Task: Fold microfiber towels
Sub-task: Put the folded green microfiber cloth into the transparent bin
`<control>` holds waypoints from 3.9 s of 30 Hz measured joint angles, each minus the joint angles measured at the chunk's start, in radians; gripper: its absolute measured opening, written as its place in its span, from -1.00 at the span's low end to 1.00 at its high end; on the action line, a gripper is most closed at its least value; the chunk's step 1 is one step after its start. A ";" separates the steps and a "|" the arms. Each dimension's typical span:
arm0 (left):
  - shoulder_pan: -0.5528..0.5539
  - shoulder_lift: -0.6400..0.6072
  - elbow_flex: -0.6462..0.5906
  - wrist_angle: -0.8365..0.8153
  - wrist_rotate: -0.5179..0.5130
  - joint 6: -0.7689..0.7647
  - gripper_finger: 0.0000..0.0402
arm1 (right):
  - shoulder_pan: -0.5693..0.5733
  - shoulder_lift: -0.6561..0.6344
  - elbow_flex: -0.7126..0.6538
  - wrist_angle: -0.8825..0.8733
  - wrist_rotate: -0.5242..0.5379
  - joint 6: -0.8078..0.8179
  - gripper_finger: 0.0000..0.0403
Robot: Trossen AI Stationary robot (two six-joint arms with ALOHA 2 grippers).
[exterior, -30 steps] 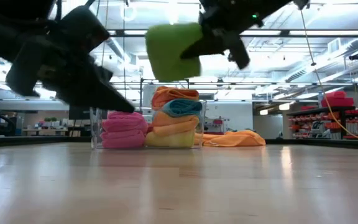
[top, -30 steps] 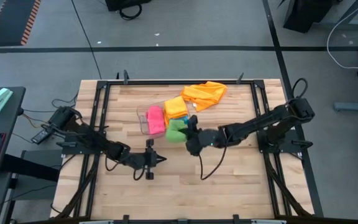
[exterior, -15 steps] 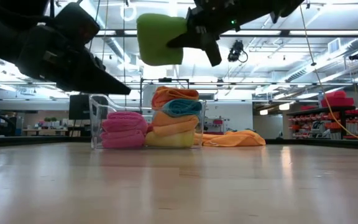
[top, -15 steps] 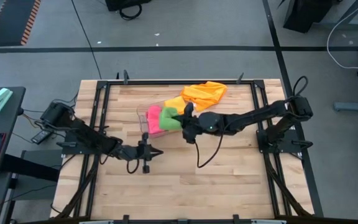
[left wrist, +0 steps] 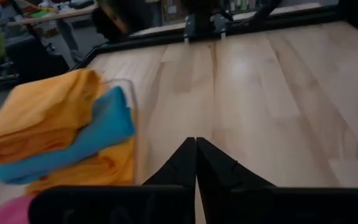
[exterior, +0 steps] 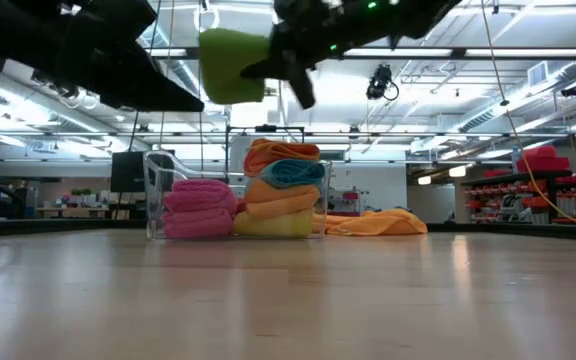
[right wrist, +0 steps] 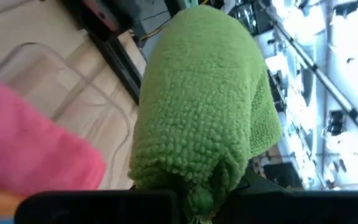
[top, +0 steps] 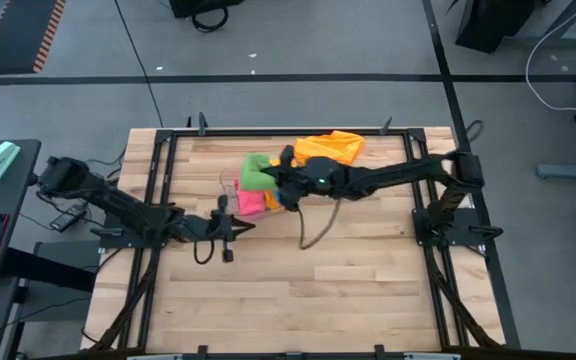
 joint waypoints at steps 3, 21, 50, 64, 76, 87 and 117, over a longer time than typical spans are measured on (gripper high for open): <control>0.007 -0.103 -0.001 -0.116 0.000 -0.015 -0.95 | -0.015 0.074 0.072 -0.031 -0.007 -0.056 -0.79; 0.006 -0.566 -0.001 -0.646 -0.074 -0.267 -0.96 | -0.036 0.366 0.281 -0.211 -0.005 -0.257 -0.78; 0.330 -0.047 -0.001 -0.221 -0.144 -0.229 -0.90 | -0.011 0.328 0.278 -0.343 -0.056 -0.246 -0.23; 0.350 0.015 0.000 -0.125 -0.012 -0.150 -0.94 | 0.029 0.236 0.277 -0.491 -0.065 -0.242 -0.22; 0.349 0.015 -0.001 -0.063 0.102 -0.132 -0.93 | 0.074 0.068 0.278 -0.714 -0.093 0.105 -0.22; 0.350 0.015 -0.001 -0.029 0.125 -0.132 -0.87 | 0.055 0.062 0.275 -0.765 -0.321 0.341 -0.22; 0.324 0.015 -0.001 -0.026 0.240 -0.162 -0.89 | 0.066 0.176 0.276 -0.592 -0.180 0.361 0.65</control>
